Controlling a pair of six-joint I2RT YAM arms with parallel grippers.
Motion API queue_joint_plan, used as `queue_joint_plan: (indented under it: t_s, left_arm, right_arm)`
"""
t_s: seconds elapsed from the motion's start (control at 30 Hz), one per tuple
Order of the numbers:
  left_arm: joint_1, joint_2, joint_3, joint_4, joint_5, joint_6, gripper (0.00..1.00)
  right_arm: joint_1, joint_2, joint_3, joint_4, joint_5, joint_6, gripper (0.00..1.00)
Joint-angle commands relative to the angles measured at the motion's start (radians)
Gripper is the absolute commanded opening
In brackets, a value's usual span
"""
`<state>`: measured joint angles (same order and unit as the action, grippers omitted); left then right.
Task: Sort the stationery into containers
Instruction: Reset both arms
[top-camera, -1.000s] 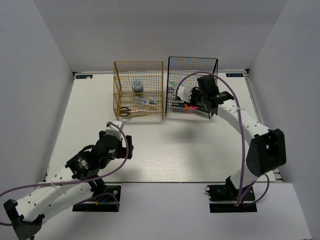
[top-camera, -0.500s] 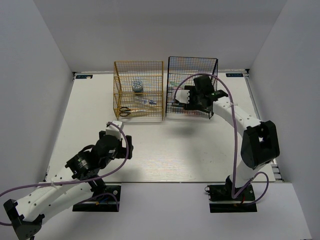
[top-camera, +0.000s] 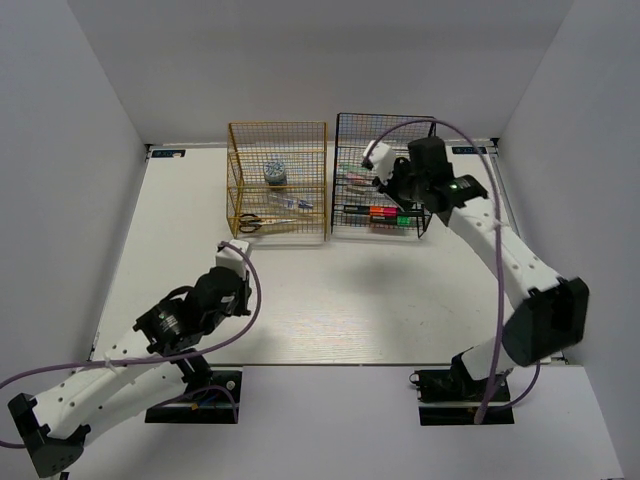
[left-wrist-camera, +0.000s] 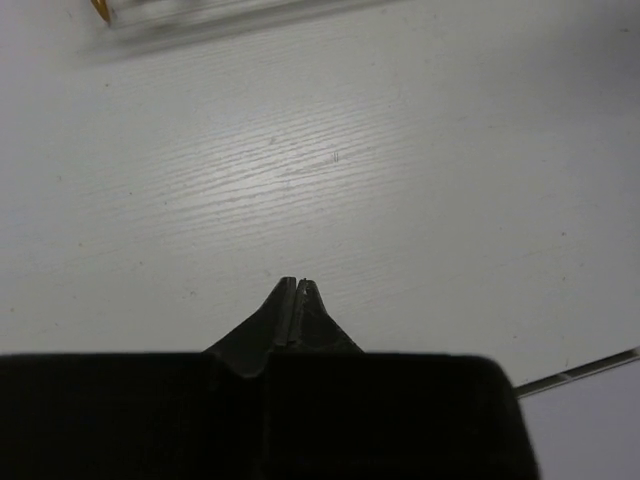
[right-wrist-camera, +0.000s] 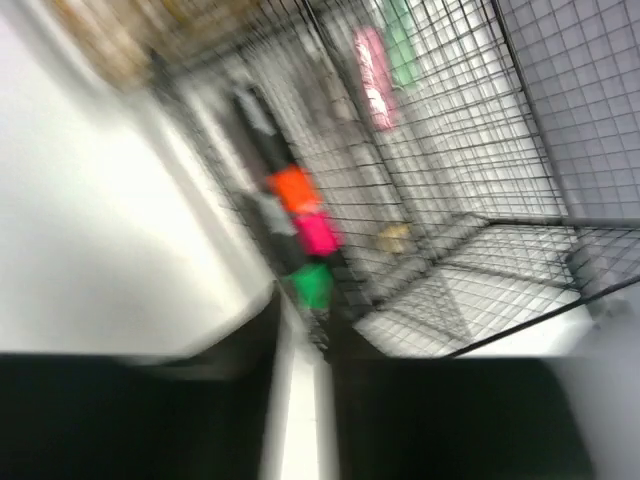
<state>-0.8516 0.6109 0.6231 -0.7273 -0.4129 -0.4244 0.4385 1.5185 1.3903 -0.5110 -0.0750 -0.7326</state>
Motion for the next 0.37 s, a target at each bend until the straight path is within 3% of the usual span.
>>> queue_joint_plan:
  t_s: [0.0,0.03,0.07,0.1,0.2,0.33]
  left_arm:
    - [0.006,0.056,0.116,0.002,0.019,0.024,0.01]
    - [0.006,0.087,0.139,-0.009,0.019,0.027,0.16]
    - [0.008,0.123,0.162,-0.030,0.014,0.029,0.86]
    - [0.005,0.142,0.208,-0.058,0.008,0.023,1.00]
    - [0.008,0.231,0.323,-0.138,-0.021,0.015,1.00]
    - [0.011,0.285,0.383,-0.144,-0.009,0.029,1.00]
  right_arm:
    - [-0.012,-0.147,0.011,-0.138,-0.227,0.475,0.62]
    - [-0.012,-0.190,-0.049,-0.135,-0.274,0.511,0.90]
    - [-0.015,-0.240,-0.121,-0.120,-0.284,0.551,0.91]
    - [-0.014,-0.268,-0.158,-0.083,-0.279,0.662,0.91]
    - [-0.014,-0.397,-0.296,-0.029,-0.137,0.760,0.91]
    - [-0.015,-0.547,-0.388,-0.044,0.070,0.765,0.91]
